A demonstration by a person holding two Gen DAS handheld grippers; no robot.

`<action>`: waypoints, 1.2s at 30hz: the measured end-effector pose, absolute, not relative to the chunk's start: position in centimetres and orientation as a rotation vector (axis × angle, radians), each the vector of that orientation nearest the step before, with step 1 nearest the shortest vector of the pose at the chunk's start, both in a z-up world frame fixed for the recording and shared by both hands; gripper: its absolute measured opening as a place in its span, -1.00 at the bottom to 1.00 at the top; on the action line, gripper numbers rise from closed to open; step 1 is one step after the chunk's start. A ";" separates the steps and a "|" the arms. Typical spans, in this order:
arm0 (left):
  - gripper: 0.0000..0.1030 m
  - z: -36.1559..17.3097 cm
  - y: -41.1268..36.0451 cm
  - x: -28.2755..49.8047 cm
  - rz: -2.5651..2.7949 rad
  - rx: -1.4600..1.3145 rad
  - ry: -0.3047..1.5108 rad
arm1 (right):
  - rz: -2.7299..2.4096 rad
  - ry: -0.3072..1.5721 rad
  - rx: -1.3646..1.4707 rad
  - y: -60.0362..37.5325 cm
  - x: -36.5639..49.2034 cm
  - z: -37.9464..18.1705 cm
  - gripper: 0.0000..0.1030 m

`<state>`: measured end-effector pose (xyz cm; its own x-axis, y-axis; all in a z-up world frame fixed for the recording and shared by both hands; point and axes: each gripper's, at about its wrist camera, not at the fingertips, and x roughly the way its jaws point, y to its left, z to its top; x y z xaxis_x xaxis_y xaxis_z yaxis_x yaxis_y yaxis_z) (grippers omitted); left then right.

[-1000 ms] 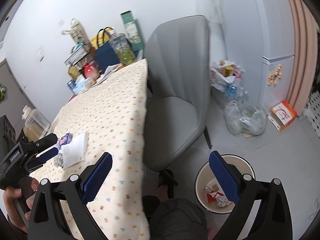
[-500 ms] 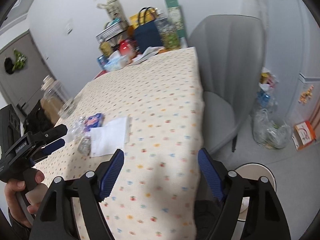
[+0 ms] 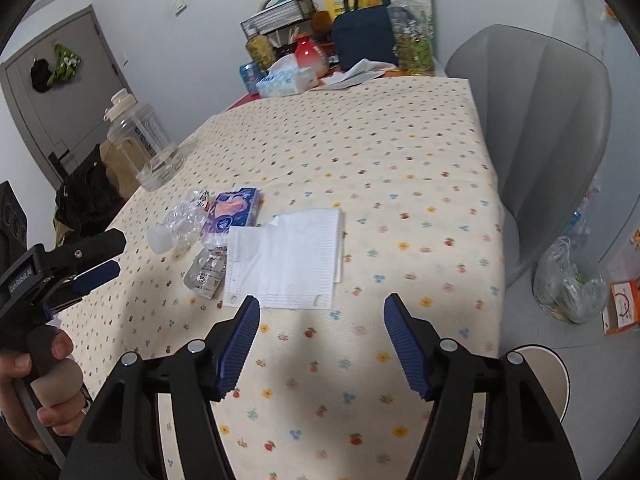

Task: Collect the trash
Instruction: 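Grasp the white tissue sheet with the right gripper while the left gripper grasps the blister pack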

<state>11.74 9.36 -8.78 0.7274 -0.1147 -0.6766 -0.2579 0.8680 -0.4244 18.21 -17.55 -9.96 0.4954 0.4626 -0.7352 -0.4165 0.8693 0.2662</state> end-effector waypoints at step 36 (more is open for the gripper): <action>0.42 -13.3 4.6 16.7 0.045 -0.436 0.901 | 0.466 0.884 0.054 -20.9 17.4 -10.2 -0.95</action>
<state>16.74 4.62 -13.32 0.6261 -0.1430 -0.7665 -0.2182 0.9116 -0.3483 17.41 -20.86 -10.22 0.5413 0.4139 -0.7319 -0.3698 0.8989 0.2349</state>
